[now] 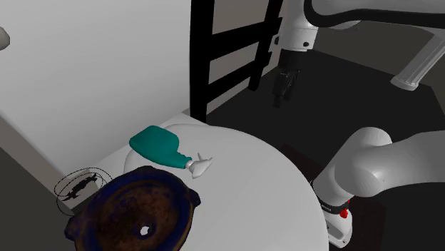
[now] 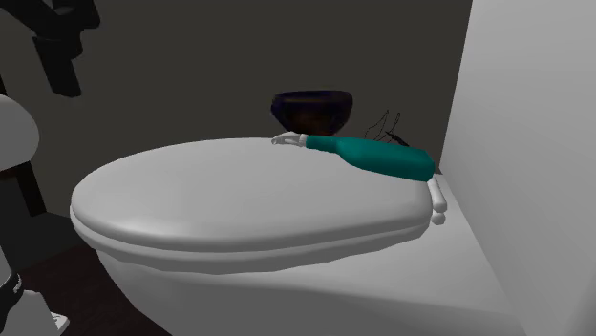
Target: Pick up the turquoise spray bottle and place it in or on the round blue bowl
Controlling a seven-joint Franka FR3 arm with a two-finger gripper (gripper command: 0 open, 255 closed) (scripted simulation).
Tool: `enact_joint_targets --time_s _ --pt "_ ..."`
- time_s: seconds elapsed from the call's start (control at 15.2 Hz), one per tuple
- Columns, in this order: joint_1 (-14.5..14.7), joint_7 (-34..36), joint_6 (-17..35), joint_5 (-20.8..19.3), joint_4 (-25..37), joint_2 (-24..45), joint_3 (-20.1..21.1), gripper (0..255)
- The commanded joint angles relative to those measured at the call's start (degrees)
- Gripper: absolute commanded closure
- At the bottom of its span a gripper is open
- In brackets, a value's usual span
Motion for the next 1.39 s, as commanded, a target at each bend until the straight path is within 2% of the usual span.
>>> enact_joint_targets --time_s 0.0,0.73,1.06,1.32 --pt "0.0 0.0 0.0 0.0 0.0 0.0 0.0 0" --pt "5.7 13.9 9.2 8.3 4.8 9.8 14.0 0" --pt "7.2 20.3 13.3 9.4 9.7 16.8 20.1 0" --pt "8.0 25.9 16.3 8.6 14.8 23.5 24.8 0"
